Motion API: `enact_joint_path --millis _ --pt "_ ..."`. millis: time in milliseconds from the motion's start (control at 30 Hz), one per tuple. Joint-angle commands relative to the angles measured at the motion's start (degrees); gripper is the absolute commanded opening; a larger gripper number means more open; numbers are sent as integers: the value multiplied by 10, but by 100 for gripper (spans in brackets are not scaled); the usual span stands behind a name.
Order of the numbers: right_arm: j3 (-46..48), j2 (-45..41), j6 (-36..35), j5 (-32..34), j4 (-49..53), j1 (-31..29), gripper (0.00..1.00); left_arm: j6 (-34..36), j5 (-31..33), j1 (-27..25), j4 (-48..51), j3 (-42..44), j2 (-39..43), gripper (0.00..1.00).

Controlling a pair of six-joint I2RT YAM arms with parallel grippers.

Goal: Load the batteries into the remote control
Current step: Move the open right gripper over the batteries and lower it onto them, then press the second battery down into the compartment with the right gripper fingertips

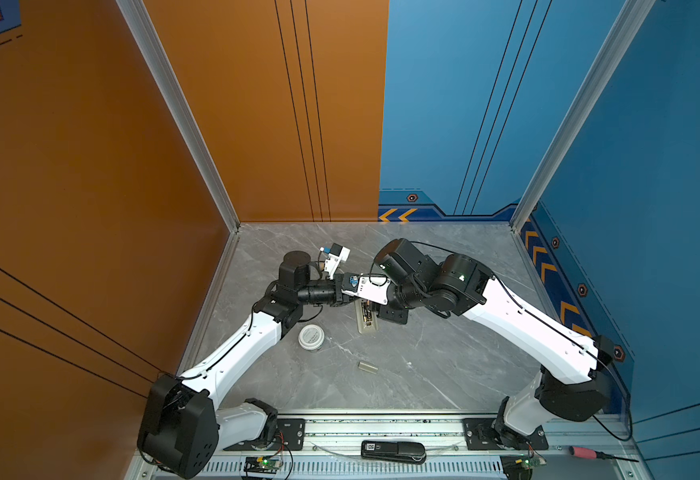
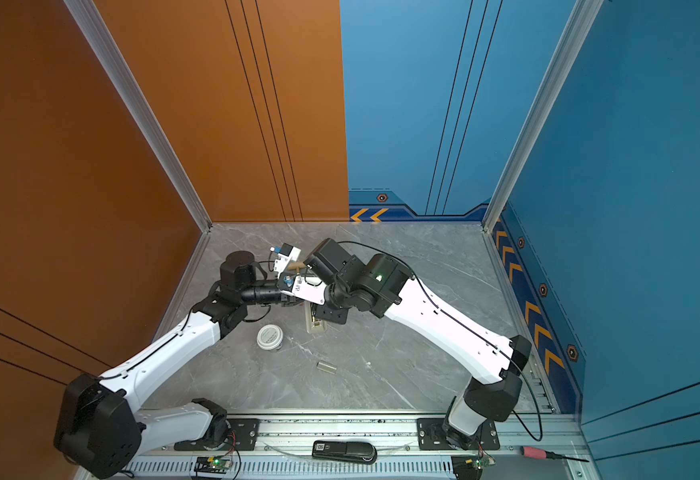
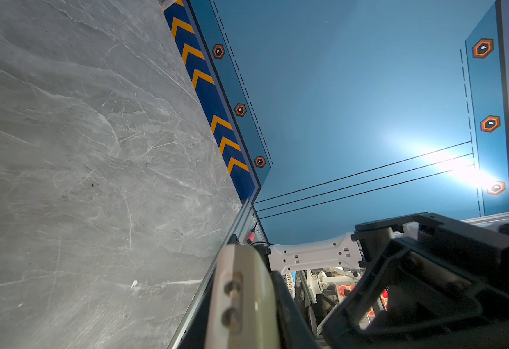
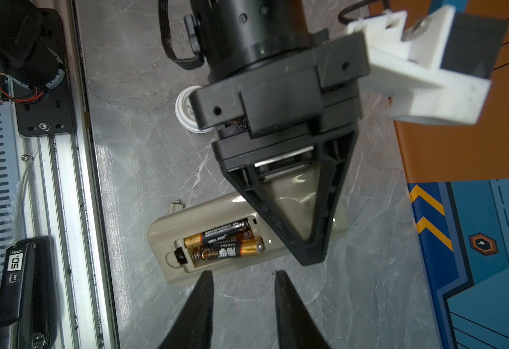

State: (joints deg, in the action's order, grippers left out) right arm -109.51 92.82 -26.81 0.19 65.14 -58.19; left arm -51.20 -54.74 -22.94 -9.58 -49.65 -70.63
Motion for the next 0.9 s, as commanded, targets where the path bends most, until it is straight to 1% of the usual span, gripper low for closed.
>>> enact_joint_path --millis 0,300,867 --pt "-12 8 -10 -8 2 2 32 12 -25 -3 -2 -21 6 0" --pt "-6 14 -16 -10 -4 4 25 11 -27 -7 -2 -21 7 0" --pt "18 13 -16 -10 -14 6 21 11 -23 -18 -2 -23 9 0"
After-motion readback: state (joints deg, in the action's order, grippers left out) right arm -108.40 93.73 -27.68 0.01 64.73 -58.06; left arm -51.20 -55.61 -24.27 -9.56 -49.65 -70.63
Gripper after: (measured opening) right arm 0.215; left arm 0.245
